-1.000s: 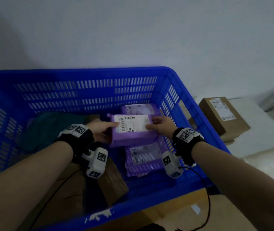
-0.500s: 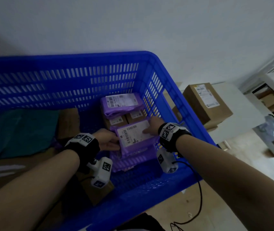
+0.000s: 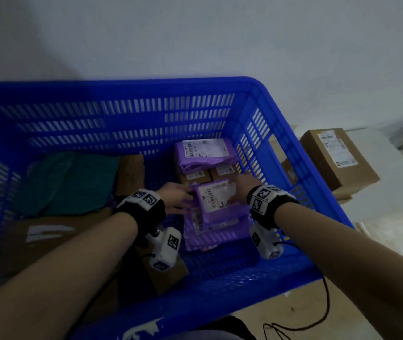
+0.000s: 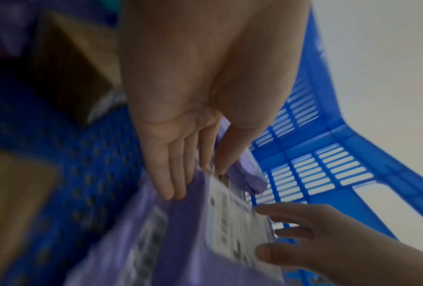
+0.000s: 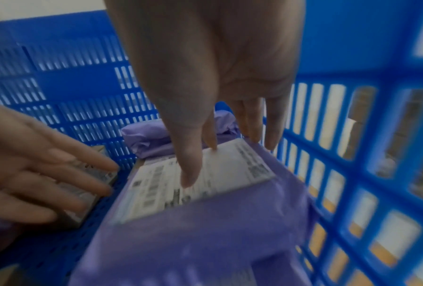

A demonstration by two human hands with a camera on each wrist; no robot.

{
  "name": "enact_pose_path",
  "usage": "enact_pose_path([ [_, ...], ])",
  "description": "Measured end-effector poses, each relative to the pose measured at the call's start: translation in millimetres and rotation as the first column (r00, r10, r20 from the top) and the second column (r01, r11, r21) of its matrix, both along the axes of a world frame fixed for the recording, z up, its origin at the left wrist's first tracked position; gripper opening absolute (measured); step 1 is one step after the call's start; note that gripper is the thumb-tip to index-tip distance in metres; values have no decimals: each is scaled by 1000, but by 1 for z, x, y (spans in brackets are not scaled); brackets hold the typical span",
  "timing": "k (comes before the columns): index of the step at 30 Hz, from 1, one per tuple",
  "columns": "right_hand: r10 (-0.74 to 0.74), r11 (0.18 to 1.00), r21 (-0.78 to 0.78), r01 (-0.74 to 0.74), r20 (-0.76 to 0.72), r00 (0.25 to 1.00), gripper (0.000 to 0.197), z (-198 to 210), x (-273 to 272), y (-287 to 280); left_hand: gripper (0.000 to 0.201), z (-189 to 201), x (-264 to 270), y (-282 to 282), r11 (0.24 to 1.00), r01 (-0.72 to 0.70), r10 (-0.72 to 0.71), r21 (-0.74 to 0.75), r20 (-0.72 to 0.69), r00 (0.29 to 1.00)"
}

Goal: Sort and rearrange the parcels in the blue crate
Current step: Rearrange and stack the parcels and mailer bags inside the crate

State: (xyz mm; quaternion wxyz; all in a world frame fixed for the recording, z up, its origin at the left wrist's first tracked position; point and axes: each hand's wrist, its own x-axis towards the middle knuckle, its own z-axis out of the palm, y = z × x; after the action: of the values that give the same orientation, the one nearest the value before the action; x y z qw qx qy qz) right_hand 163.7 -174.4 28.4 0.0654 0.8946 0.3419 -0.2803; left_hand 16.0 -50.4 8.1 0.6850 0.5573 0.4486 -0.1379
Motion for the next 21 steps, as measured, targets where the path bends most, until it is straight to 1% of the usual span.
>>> enact_pose_path([
  [3, 17, 996, 86, -18, 10, 1000, 64, 10, -8, 15, 37, 15, -19, 23, 990, 42, -42, 134, -4, 999],
  [6, 43, 981, 189, -35, -37, 998, 57, 19, -19, 35, 36, 32, -45, 47, 970, 59, -61, 235, 0, 998],
  [9, 61, 960, 281, -15, -154, 986, 59, 25, -37, 56, 35, 48, -75, 66, 961, 47, -53, 272, 15, 998],
  [11, 98, 956, 292, -30, -220, 971, 62, 27, -53, 67, 34, 53, -95, 73, 963, 52, -57, 265, 13, 998],
  [13, 97, 960, 279, -10, -301, 949, 64, 26, -72, 75, 34, 54, -110, 75, 968, 51, -52, 244, -2, 999],
  [15, 82, 968, 249, 21, -398, 914, 65, 18, -88, 77, 35, 48, -121, 69, 983, 55, -52, 173, -24, 998],
  [17, 69, 989, 148, 0, -458, 886, 65, 8, -101, 75, 38, 41, -125, 59, 994, 81, -78, 71, -38, 996],
  [19, 23, 999, 32, -7, -526, 850, 60, -5, -110, 71, 45, 32, -123, 48, 994, 110, -111, -10, -67, 992],
  [21, -5, 999, -36, -17, -546, 838, 49, -19, -116, 70, 56, 23, -118, 38, 990, 131, -136, -47, -103, 985],
])
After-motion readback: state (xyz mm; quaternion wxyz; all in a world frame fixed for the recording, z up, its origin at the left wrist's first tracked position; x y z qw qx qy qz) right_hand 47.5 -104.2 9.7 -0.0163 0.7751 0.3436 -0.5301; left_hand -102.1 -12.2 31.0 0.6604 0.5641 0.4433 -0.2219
